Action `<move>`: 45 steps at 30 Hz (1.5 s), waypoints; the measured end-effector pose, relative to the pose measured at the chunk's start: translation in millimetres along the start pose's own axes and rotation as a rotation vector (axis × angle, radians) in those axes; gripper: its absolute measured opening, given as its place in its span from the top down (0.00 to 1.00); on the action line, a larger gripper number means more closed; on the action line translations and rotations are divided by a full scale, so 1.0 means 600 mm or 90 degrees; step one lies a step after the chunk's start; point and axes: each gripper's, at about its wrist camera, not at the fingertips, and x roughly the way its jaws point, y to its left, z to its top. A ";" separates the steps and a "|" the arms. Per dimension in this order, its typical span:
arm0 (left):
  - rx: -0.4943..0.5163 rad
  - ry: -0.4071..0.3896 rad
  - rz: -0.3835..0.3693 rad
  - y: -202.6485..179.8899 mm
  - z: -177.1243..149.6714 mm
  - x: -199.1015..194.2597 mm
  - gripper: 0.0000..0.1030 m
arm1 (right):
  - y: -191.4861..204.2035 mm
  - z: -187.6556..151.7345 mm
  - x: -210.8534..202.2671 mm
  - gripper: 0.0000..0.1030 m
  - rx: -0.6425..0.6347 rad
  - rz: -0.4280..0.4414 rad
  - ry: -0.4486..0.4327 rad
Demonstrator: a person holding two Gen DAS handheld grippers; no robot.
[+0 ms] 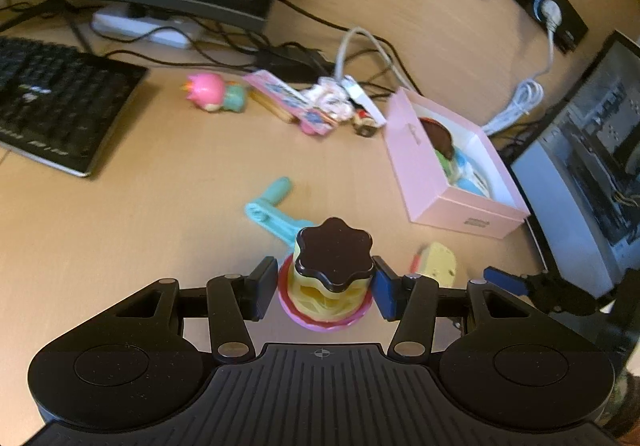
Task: Organize objects
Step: 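Grasp the yellow square keychain toy with the right tool while left holds pudding, then place the pudding toy in the pink box with left while right lifts yellow toy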
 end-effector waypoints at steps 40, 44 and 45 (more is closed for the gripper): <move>0.212 -0.033 -0.215 -0.387 0.179 0.165 0.47 | -0.164 -0.004 -0.207 0.45 0.214 -0.083 -0.145; 0.148 0.026 -0.202 -0.416 0.167 0.273 0.47 | -0.191 -0.037 -0.191 0.45 0.260 -0.088 -0.126; 0.142 0.044 -0.176 -0.420 0.157 0.302 0.47 | -0.201 -0.045 -0.189 0.45 0.268 -0.086 -0.122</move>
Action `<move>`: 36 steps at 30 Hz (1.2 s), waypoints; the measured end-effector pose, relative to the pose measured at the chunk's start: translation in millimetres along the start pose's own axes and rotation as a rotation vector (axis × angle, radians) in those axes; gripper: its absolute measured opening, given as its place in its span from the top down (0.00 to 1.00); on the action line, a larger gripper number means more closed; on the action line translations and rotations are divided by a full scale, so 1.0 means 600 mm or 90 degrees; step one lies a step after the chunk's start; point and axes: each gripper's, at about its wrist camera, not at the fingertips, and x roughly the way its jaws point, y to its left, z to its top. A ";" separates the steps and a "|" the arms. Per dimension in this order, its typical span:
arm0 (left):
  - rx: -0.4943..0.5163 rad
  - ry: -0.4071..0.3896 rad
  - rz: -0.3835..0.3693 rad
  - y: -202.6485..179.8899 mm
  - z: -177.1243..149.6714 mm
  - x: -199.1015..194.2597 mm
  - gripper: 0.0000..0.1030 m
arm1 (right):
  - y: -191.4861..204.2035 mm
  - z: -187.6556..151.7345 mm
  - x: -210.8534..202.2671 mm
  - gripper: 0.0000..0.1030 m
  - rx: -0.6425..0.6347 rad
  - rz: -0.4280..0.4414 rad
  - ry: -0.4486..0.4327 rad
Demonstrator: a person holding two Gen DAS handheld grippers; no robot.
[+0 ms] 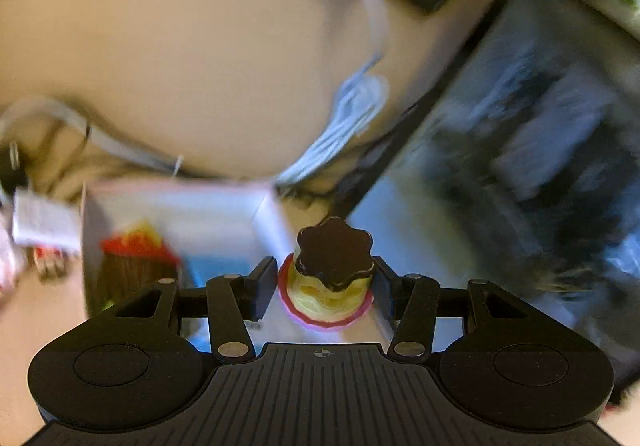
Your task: Organize objects
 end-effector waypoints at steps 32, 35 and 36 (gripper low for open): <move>-0.195 -0.084 0.232 0.235 -0.270 -0.326 0.47 | -0.021 0.288 0.261 0.38 0.125 0.101 -0.023; -0.215 -0.093 0.244 0.265 -0.277 -0.349 0.47 | -0.012 0.292 0.251 0.28 0.134 0.101 -0.037; -0.225 -0.096 0.247 0.276 -0.276 -0.352 0.47 | -0.006 0.291 0.245 0.26 0.133 0.100 -0.041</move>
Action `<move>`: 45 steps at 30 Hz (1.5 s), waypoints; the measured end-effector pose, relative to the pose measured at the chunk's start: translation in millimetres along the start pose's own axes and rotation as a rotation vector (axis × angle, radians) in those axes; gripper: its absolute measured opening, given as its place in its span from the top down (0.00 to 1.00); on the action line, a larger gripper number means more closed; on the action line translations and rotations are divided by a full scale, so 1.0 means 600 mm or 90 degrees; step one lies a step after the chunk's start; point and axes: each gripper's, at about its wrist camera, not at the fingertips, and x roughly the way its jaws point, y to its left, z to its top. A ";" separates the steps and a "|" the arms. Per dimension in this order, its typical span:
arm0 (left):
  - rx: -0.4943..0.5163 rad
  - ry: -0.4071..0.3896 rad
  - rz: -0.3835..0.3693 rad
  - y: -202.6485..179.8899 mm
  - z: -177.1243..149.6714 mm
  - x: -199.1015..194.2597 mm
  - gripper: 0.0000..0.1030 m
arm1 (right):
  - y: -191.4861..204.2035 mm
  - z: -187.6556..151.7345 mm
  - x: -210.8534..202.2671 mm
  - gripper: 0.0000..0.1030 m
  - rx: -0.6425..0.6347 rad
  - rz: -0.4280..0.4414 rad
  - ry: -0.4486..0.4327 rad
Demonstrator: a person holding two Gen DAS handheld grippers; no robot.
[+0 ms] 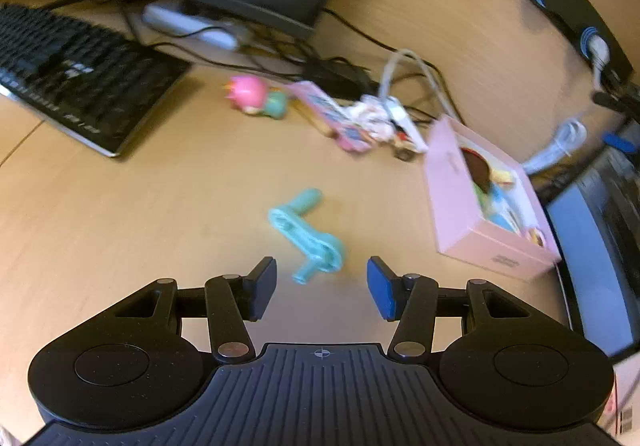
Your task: Organize objects
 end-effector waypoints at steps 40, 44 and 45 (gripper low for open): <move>0.059 0.037 -0.171 0.062 0.228 0.257 0.48 | 0.308 -0.284 0.155 0.57 -0.217 0.118 0.271; 0.048 0.017 -0.194 0.057 0.204 0.202 0.48 | 0.287 -0.310 0.083 0.57 -0.226 0.138 0.292; 0.046 0.006 -0.192 0.059 0.198 0.181 0.48 | 0.279 -0.316 0.063 0.57 -0.229 0.135 0.295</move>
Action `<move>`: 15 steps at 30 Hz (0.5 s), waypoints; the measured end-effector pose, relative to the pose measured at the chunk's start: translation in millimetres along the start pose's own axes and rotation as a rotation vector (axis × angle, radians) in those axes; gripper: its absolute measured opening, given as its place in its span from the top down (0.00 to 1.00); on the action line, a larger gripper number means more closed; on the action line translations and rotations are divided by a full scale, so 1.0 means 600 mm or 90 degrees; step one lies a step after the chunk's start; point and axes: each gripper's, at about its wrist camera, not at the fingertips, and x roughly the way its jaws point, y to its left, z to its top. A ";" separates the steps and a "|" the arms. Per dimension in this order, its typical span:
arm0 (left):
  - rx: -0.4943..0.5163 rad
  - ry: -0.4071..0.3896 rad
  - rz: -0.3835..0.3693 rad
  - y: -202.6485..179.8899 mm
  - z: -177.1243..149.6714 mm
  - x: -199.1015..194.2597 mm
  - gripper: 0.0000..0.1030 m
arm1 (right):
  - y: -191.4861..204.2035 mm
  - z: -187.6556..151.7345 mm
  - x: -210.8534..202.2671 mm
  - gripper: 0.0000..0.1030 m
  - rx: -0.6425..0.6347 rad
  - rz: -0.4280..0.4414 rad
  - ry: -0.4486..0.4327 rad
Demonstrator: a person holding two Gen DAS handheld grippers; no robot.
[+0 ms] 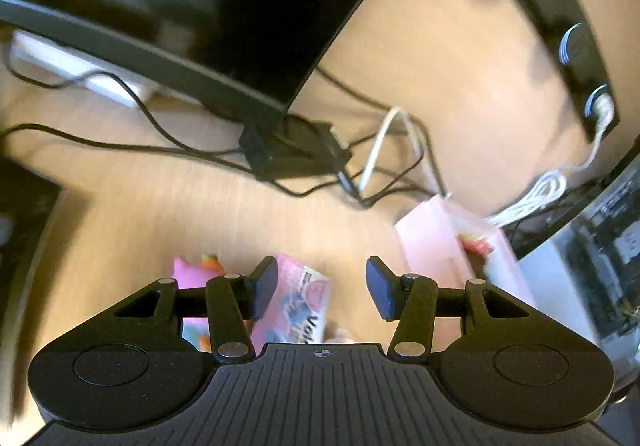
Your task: Organize objects
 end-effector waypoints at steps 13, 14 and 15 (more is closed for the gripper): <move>0.016 0.041 0.148 -0.058 -0.132 -0.134 0.48 | -0.114 -0.064 -0.122 0.38 0.022 -0.110 -0.069; 0.013 0.046 0.151 -0.067 -0.140 -0.132 0.48 | -0.128 -0.061 -0.119 0.38 0.030 -0.124 -0.079; 0.018 0.050 0.149 -0.080 -0.147 -0.129 0.48 | -0.141 -0.057 -0.113 0.38 0.041 -0.130 -0.083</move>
